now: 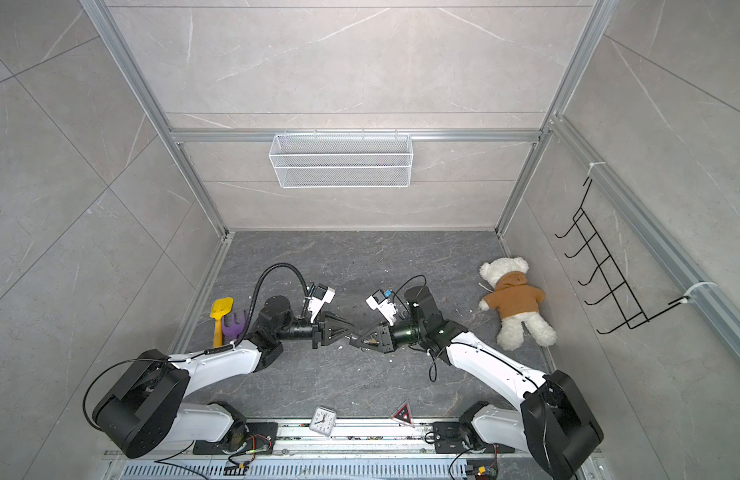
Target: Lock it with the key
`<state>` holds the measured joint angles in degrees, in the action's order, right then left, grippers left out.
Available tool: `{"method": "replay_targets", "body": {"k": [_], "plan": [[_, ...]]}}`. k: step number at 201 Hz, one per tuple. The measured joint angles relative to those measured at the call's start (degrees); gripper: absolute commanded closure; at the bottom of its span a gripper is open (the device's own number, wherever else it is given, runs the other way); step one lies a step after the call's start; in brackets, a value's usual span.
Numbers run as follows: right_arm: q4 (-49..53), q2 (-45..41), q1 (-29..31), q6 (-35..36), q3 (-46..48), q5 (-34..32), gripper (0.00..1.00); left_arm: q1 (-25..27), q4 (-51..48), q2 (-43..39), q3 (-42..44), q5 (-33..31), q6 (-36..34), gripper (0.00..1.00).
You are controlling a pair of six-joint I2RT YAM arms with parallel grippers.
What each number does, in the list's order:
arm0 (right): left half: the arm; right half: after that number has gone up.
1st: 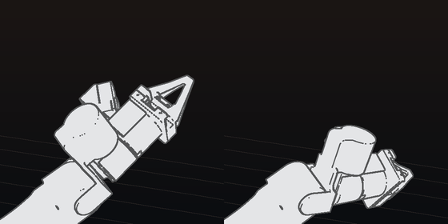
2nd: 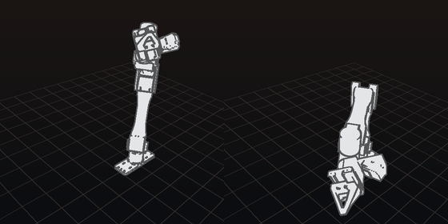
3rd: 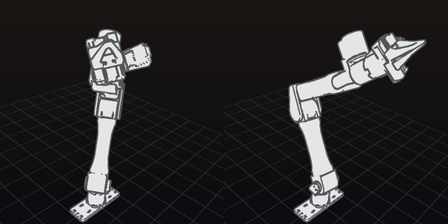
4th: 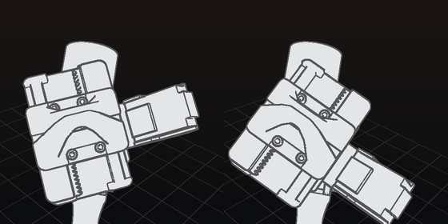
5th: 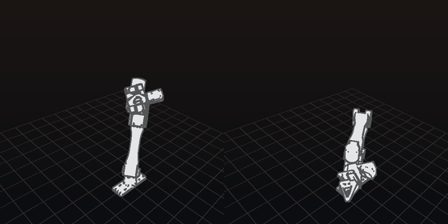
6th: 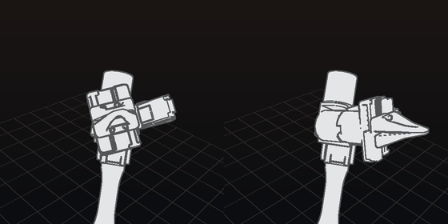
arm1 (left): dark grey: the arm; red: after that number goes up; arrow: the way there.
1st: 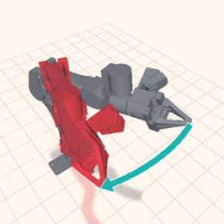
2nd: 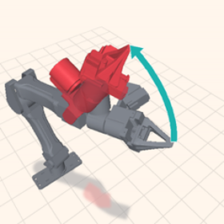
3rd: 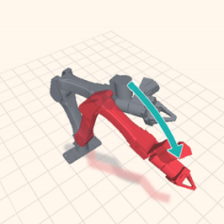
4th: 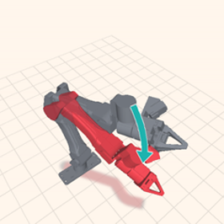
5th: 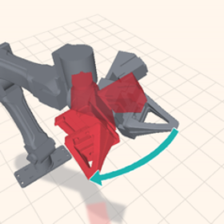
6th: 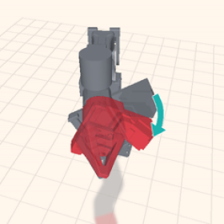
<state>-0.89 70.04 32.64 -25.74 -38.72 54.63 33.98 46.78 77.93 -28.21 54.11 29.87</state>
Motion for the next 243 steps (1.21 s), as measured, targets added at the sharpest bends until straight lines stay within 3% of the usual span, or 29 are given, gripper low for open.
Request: {"method": "replay_targets", "body": {"k": [132,219,243], "plan": [[4.57,-1.92,-2.03,3.54,-1.01,-1.53,1.0,0.0,0.0,-0.33,0.96,-0.04,0.68,0.78],[4.76,-1.92,-2.36,5.05,-1.03,-1.25,1.0,-0.22,-0.04,-0.66,0.98,0.04,1.77,0.91],[4.52,-1.92,-2.4,5.05,-1.03,-0.76,1.0,-0.26,-0.09,-1.01,1.01,0.04,1.84,1.0]]}}
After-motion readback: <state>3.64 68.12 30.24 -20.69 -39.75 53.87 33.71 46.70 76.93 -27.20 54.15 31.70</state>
